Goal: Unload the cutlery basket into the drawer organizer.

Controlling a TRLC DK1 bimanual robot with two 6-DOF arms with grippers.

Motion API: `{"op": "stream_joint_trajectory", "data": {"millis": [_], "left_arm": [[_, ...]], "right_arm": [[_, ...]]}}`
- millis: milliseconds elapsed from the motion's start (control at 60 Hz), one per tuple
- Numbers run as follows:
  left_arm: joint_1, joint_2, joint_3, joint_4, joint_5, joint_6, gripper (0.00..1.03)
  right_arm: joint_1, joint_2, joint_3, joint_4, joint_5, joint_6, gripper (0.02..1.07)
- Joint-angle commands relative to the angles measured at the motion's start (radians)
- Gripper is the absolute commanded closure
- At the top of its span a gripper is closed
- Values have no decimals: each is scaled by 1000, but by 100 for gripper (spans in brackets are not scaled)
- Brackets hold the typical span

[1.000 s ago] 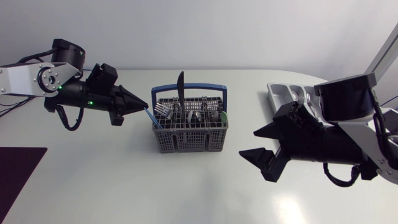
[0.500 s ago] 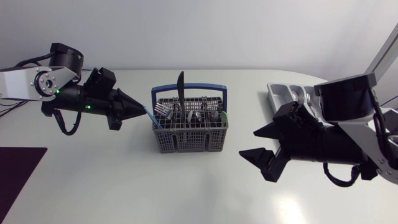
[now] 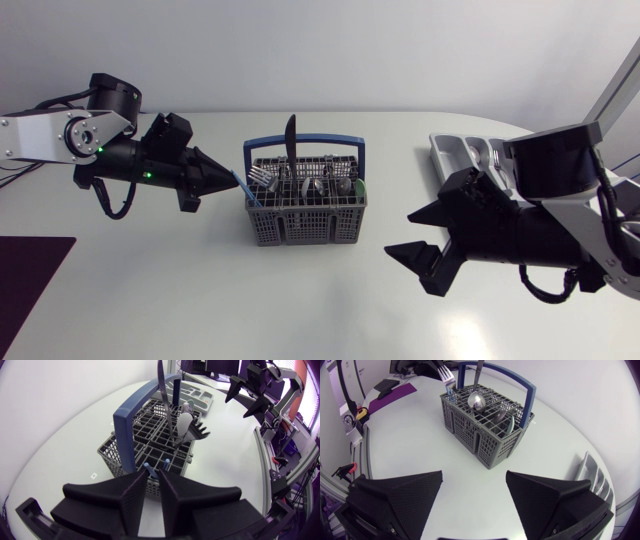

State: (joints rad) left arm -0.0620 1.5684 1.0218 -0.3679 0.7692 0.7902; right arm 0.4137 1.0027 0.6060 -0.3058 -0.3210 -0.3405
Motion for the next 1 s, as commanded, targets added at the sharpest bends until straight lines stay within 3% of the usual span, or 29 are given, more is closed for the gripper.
{"op": "stream_joint_trajectory", "data": {"millis": [0,117,200,350,533,800,983], "left_arm": [[1,22,-9,-2,1,38,83],[24,-4,-38,0,2,61,82],[47,-25,-66,6,12,78,65],[56,-27,-94,12,22,122,47],[56,-25,-97,57,64,127,35],[71,-21,-115,144,119,139,35],[85,4,-101,159,147,155,53]], "right_arm": [[10,1,-29,13,-3,17,15],[8,1,-31,13,-3,15,15],[8,5,-32,16,-4,14,15],[8,20,-31,28,-6,14,15],[10,31,-29,34,-6,15,15],[10,48,-25,39,-4,20,15],[11,76,-9,43,-3,28,15]]}}
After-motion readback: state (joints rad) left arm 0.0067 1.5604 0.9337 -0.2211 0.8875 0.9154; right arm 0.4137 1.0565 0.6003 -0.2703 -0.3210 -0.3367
